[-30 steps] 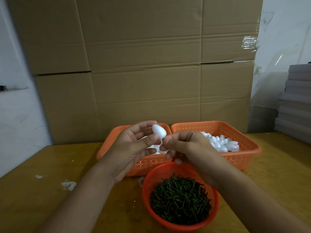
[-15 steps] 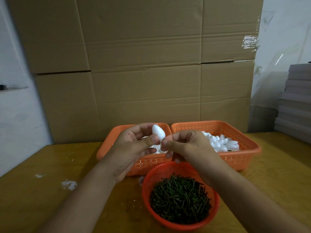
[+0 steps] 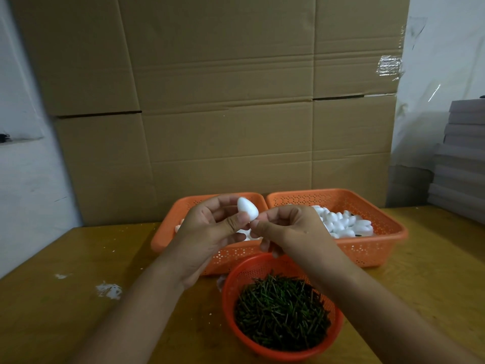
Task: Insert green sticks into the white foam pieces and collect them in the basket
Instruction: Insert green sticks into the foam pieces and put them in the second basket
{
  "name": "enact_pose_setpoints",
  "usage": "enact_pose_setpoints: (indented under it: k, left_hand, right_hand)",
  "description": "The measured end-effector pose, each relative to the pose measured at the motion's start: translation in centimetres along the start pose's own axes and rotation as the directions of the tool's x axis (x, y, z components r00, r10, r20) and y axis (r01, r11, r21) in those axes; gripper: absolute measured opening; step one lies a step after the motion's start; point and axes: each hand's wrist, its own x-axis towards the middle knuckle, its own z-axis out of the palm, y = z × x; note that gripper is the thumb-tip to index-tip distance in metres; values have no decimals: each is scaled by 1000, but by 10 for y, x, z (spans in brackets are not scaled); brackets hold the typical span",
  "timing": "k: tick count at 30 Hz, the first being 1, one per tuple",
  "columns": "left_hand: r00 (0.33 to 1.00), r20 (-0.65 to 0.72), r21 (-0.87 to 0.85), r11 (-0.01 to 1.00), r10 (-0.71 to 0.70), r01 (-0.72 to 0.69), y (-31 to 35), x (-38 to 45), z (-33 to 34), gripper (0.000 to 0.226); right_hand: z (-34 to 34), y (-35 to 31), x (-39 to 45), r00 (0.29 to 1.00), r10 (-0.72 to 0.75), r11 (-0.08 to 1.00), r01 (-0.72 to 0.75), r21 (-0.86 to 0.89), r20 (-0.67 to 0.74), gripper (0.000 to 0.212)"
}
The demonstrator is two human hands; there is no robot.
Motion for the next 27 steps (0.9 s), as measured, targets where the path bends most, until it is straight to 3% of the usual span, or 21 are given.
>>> enact_pose_setpoints:
  k: [11, 15, 18, 20, 22, 24, 27]
  left_hand:
    - [999, -26, -61, 998, -31, 29, 0, 3, -4, 38]
    - [987, -159, -58, 998, -39, 30, 10, 6, -18, 37]
    - [960, -280, -77, 997, -10, -12, 22, 8, -37, 19]
    - [939, -345, -61, 998, 2, -25, 25, 9, -50, 21]
    - [923, -385, -37, 999, -2, -13, 25, 9, -59, 23]
    - [918, -397, 3, 1000, -20, 23, 22, 9, -64, 23]
    - [908, -417, 90, 992, -41, 86, 15, 11, -68, 22]
  right_hand:
    - [-2, 0, 3, 1000, -8, 999, 8, -52, -2, 14]
    - [-26, 5, 18, 983, -1, 988, -28, -153, -182, 17]
    - [-55, 17, 35, 930, 5, 959, -108, -261, -368, 25]
    - [-72, 26, 46, 892, 21, 937, -176, -303, -452, 34]
    - [-85, 36, 55, 858, 62, 918, -250, -309, -510, 38]
    - [-93, 45, 63, 829, 84, 896, -306, -323, -553, 29]
    - [-97, 52, 65, 859, 40, 825, -316, -467, -510, 30]
